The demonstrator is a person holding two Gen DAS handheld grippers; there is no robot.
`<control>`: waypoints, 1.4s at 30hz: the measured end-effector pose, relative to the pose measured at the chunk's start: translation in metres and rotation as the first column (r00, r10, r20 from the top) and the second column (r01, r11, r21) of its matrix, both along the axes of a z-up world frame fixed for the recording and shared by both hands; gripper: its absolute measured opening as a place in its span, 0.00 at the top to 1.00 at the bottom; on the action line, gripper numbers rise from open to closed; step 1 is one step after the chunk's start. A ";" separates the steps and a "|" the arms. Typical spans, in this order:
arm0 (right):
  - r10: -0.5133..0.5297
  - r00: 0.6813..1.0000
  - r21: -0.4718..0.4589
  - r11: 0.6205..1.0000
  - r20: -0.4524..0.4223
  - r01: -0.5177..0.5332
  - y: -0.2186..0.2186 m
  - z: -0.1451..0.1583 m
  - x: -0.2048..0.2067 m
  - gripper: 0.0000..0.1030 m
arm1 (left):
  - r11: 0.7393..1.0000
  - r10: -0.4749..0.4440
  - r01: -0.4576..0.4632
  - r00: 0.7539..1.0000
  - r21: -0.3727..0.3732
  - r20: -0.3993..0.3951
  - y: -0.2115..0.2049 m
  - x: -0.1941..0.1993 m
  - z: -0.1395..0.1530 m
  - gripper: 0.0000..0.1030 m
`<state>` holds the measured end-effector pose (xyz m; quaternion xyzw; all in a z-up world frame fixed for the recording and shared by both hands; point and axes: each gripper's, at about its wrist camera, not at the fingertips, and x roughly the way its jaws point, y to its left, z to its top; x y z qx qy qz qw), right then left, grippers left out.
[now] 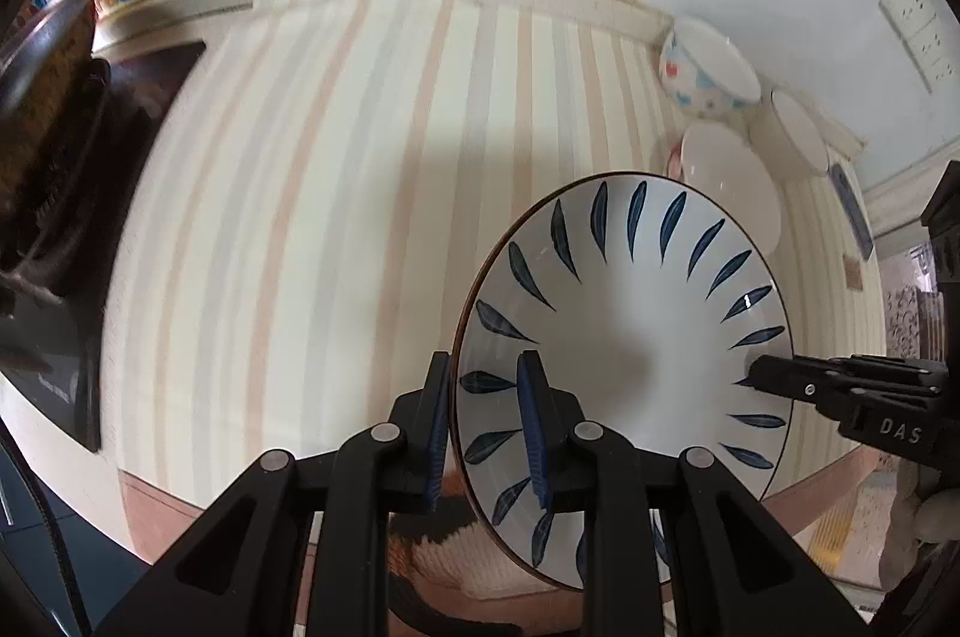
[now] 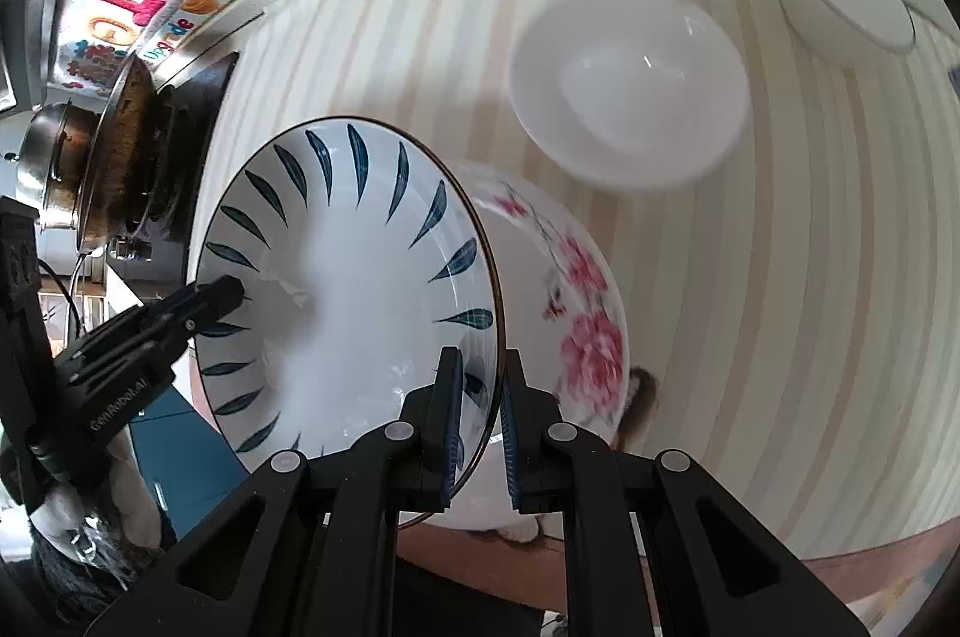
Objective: Organize plates and bowls
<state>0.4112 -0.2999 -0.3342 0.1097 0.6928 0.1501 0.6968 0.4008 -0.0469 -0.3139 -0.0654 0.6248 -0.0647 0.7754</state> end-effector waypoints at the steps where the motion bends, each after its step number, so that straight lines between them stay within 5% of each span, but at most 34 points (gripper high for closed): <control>1: -0.003 1.000 -0.003 1.000 -0.005 0.003 -0.002 -0.004 -0.003 0.87 | 1.000 -0.005 0.005 1.000 0.002 -0.008 -0.003 -0.003 -0.005 0.81; 17: -0.054 0.998 -0.035 0.998 -0.043 0.052 -0.026 -0.040 -0.019 0.87 | 0.997 -0.060 0.063 0.996 0.049 -0.064 -0.034 -0.015 -0.051 0.81; 42: -0.095 0.994 0.038 0.995 -0.059 0.097 -0.034 -0.046 -0.019 0.80 | 1.000 0.006 -0.003 0.996 0.023 -0.094 -0.028 -0.013 -0.064 0.81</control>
